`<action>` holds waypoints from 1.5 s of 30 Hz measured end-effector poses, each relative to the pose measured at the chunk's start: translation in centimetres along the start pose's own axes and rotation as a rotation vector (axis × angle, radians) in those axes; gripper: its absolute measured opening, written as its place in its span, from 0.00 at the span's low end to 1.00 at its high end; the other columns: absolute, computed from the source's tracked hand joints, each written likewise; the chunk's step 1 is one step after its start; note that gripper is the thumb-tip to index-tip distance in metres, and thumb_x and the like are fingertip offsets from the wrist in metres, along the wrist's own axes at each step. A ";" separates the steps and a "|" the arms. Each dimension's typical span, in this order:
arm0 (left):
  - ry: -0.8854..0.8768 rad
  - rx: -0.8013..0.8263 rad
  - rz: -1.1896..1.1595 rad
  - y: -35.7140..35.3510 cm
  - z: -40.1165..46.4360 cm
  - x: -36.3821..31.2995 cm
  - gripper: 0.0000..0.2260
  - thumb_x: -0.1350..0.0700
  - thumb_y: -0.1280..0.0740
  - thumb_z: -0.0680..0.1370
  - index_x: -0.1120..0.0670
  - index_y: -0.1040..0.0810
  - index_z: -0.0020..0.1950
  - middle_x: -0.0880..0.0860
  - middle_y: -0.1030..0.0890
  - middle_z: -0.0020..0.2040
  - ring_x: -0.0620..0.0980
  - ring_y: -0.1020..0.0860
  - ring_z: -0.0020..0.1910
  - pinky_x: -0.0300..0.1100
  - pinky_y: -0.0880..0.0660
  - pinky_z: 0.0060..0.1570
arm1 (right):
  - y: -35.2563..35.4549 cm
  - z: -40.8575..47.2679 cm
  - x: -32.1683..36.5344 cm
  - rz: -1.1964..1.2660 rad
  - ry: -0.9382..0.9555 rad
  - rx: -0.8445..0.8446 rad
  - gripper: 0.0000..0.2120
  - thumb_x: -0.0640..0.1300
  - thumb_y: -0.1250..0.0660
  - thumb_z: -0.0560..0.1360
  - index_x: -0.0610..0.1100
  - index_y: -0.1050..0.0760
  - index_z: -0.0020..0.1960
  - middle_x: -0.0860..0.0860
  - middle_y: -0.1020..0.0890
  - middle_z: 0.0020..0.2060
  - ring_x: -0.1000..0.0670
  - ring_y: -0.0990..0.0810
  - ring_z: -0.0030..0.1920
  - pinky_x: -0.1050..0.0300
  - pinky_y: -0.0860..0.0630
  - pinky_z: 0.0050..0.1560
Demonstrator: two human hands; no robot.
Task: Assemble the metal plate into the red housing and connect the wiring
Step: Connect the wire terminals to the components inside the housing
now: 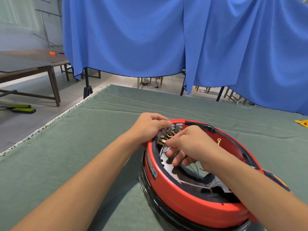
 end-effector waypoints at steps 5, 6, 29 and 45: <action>-0.004 -0.006 -0.001 0.0 -0.1 0.0 0.03 0.58 0.29 0.74 0.55 0.17 0.46 0.49 0.17 0.40 0.42 0.21 0.39 0.31 0.26 0.40 | -0.1 0.0 -0.2 0.041 -0.023 0.015 0.07 0.38 0.35 0.77 0.35 0.23 0.50 0.50 0.20 0.24 0.53 0.24 0.20 0.67 0.34 0.20; -0.004 -0.007 -0.003 0.0 -0.1 0.0 0.03 0.58 0.29 0.74 0.56 0.17 0.47 0.49 0.17 0.40 0.42 0.21 0.40 0.33 0.26 0.41 | -0.1 0.0 -0.1 0.047 -0.023 0.019 0.07 0.38 0.35 0.77 0.35 0.23 0.50 0.51 0.20 0.24 0.53 0.24 0.20 0.67 0.34 0.20; 0.034 0.012 -0.005 -0.4 -0.5 -0.2 0.09 0.58 0.36 0.79 0.60 0.20 0.54 0.57 0.19 0.47 0.51 0.23 0.45 0.49 0.26 0.55 | -0.5 0.5 0.3 0.128 0.053 0.051 0.08 0.36 0.35 0.77 0.38 0.24 0.39 0.50 0.20 0.24 0.55 0.24 0.20 0.67 0.32 0.20; -0.039 -0.093 0.839 -0.4 -1.4 -3.0 0.09 0.49 0.33 0.74 0.54 0.21 0.47 0.53 0.18 0.42 0.56 0.20 0.46 0.46 0.24 0.46 | 8.5 -4.0 -0.6 -0.310 0.372 -0.653 0.06 0.42 0.33 0.72 0.51 0.22 0.38 0.57 0.17 0.36 0.53 0.19 0.44 0.53 0.23 0.45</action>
Point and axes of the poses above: each hand's wrist, its own z-axis towards the middle knuckle, its own y-axis out of the back of the hand, x = y × z, the point moved 5 cm from there along z, towards the middle knuckle
